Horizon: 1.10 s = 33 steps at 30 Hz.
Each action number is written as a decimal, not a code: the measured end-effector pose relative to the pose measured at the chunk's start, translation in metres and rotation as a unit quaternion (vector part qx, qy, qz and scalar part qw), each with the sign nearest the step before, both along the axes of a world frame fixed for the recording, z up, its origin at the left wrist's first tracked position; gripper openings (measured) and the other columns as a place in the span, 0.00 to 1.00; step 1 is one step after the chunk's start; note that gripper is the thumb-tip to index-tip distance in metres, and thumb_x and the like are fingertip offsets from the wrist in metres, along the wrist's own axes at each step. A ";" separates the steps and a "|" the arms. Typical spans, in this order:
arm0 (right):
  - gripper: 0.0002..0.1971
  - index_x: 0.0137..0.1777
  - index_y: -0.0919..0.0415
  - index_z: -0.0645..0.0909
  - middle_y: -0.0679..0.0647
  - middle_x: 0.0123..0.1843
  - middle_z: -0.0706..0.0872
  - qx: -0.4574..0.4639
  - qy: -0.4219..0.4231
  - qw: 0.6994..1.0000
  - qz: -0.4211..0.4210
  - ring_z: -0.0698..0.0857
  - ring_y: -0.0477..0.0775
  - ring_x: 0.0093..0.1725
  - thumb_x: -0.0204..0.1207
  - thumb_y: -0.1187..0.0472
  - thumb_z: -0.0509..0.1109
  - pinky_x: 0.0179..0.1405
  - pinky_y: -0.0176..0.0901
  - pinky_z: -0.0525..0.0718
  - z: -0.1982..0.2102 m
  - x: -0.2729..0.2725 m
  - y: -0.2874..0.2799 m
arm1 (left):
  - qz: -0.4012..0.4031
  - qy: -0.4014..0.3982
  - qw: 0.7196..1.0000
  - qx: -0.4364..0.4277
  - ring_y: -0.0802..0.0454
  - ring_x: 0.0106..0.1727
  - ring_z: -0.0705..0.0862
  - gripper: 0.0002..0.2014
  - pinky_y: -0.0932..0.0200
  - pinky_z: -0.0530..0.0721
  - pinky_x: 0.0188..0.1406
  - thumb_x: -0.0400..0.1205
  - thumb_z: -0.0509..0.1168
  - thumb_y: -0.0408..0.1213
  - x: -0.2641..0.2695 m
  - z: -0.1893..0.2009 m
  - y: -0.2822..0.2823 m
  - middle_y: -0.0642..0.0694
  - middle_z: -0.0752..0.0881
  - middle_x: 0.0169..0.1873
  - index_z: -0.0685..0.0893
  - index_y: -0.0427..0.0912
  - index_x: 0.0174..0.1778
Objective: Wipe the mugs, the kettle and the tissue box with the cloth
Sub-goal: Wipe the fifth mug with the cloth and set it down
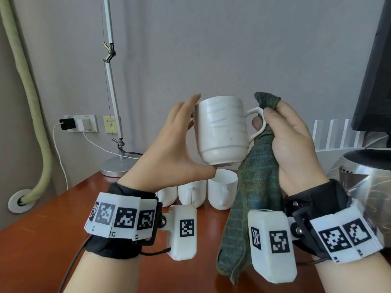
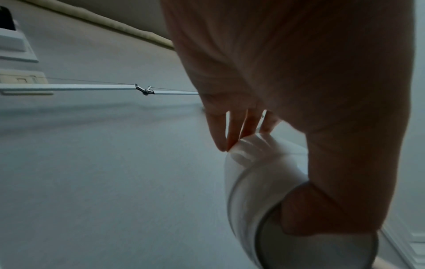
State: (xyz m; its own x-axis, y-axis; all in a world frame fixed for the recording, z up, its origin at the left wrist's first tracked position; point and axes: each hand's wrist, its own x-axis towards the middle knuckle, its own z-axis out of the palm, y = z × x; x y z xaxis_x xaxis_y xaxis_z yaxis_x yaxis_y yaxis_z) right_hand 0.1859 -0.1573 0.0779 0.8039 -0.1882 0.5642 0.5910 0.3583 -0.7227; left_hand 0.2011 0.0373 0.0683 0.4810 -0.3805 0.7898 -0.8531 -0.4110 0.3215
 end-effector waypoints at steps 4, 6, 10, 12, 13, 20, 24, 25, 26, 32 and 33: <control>0.15 0.49 0.43 0.85 0.51 0.35 0.76 -0.049 -0.034 0.997 -0.038 0.70 0.53 0.30 0.85 0.62 0.60 0.29 0.42 0.73 -0.002 0.003 0.001 | 0.020 -0.030 0.999 0.014 0.59 0.69 0.72 0.50 0.67 0.71 0.74 0.60 0.78 0.39 0.001 0.001 -0.001 0.50 0.71 0.63 0.65 0.37 0.79; 0.16 0.46 0.42 0.85 0.51 0.35 0.77 -0.057 -0.040 0.996 -0.051 0.71 0.53 0.31 0.85 0.62 0.60 0.30 0.42 0.73 -0.002 0.003 0.000 | 0.020 -0.053 0.998 0.008 0.58 0.68 0.73 0.49 0.66 0.71 0.74 0.60 0.78 0.37 0.000 0.000 -0.002 0.48 0.72 0.64 0.66 0.35 0.79; 0.12 0.53 0.50 0.85 0.49 0.33 0.81 -0.044 -0.040 0.997 -0.055 0.78 0.47 0.31 0.85 0.65 0.61 0.31 0.38 0.78 0.002 -0.001 -0.002 | 0.027 -0.077 0.997 -0.009 0.58 0.66 0.75 0.47 0.65 0.74 0.72 0.60 0.81 0.37 -0.001 0.001 -0.002 0.47 0.75 0.63 0.70 0.33 0.75; 0.11 0.58 0.57 0.85 0.51 0.33 0.83 -0.059 -0.030 0.995 -0.071 0.79 0.45 0.31 0.84 0.65 0.61 0.33 0.37 0.78 0.001 0.002 -0.007 | 0.041 -0.081 0.996 -0.006 0.54 0.64 0.77 0.46 0.59 0.77 0.70 0.59 0.82 0.39 -0.001 0.002 -0.001 0.46 0.76 0.61 0.72 0.34 0.74; 0.10 0.56 0.61 0.84 0.51 0.34 0.82 -0.081 -0.031 0.991 -0.101 0.77 0.45 0.32 0.84 0.66 0.61 0.36 0.37 0.77 0.000 0.004 -0.010 | 0.050 -0.081 0.995 -0.004 0.52 0.63 0.78 0.45 0.56 0.78 0.69 0.60 0.82 0.41 -0.001 0.002 0.000 0.46 0.77 0.60 0.73 0.34 0.73; 0.20 0.37 0.40 0.65 0.60 0.25 0.68 -0.295 -0.209 0.885 -0.293 0.67 0.55 0.26 0.85 0.67 0.57 0.28 0.44 0.68 -0.011 0.002 -0.009 | 0.154 -0.087 0.984 -0.023 0.60 0.60 0.76 0.48 0.56 0.79 0.57 0.59 0.75 0.58 0.000 0.002 0.006 0.56 0.75 0.60 0.73 0.39 0.74; 0.20 0.38 0.40 0.65 0.55 0.25 0.65 -0.328 -0.279 0.867 -0.250 0.65 0.52 0.25 0.83 0.68 0.59 0.25 0.41 0.65 -0.012 -0.004 0.004 | 0.186 -0.094 0.976 -0.060 0.55 0.59 0.78 0.48 0.54 0.80 0.56 0.59 0.76 0.56 0.002 0.002 0.005 0.56 0.73 0.58 0.72 0.37 0.74; 0.18 0.38 0.41 0.67 0.53 0.25 0.65 -0.331 -0.281 0.870 -0.236 0.65 0.51 0.26 0.82 0.66 0.59 0.25 0.40 0.65 -0.013 -0.006 0.006 | 0.193 -0.092 0.974 -0.069 0.55 0.58 0.78 0.48 0.54 0.80 0.56 0.59 0.76 0.56 0.003 0.000 0.005 0.55 0.73 0.58 0.72 0.37 0.74; 0.15 0.38 0.43 0.69 0.52 0.25 0.65 -0.336 -0.278 0.873 -0.218 0.65 0.50 0.25 0.82 0.64 0.59 0.25 0.39 0.65 -0.014 -0.007 0.009 | 0.197 -0.087 0.973 -0.082 0.56 0.58 0.77 0.48 0.54 0.80 0.56 0.60 0.77 0.55 0.004 -0.003 0.005 0.55 0.74 0.58 0.72 0.37 0.74; 0.13 0.48 0.75 0.85 0.58 0.24 0.73 -0.360 -0.222 0.889 -0.173 0.68 0.50 0.24 0.79 0.65 0.62 0.25 0.40 0.69 -0.043 -0.006 0.017 | 0.167 0.031 0.966 -0.194 0.72 0.53 0.72 0.51 0.81 0.69 0.56 0.56 0.74 0.63 0.001 -0.039 -0.007 0.62 0.71 0.54 0.72 0.38 0.73; 0.12 0.50 0.77 0.84 0.62 0.23 0.73 -0.372 -0.209 0.888 -0.171 0.68 0.49 0.24 0.79 0.67 0.63 0.25 0.38 0.68 -0.050 -0.007 0.017 | 0.161 0.043 0.968 -0.188 0.70 0.53 0.72 0.52 0.79 0.69 0.57 0.56 0.73 0.63 0.001 -0.048 -0.010 0.60 0.72 0.54 0.72 0.37 0.73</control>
State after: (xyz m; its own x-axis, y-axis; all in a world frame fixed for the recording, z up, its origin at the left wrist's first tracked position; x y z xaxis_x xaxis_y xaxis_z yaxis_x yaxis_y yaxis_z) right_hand 0.1789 -0.1400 0.0279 0.4630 0.1691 0.8701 0.8456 -0.3784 -0.3765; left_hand 0.2017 0.0278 0.0208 0.5973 0.1057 0.7951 -0.6638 -0.4913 0.5639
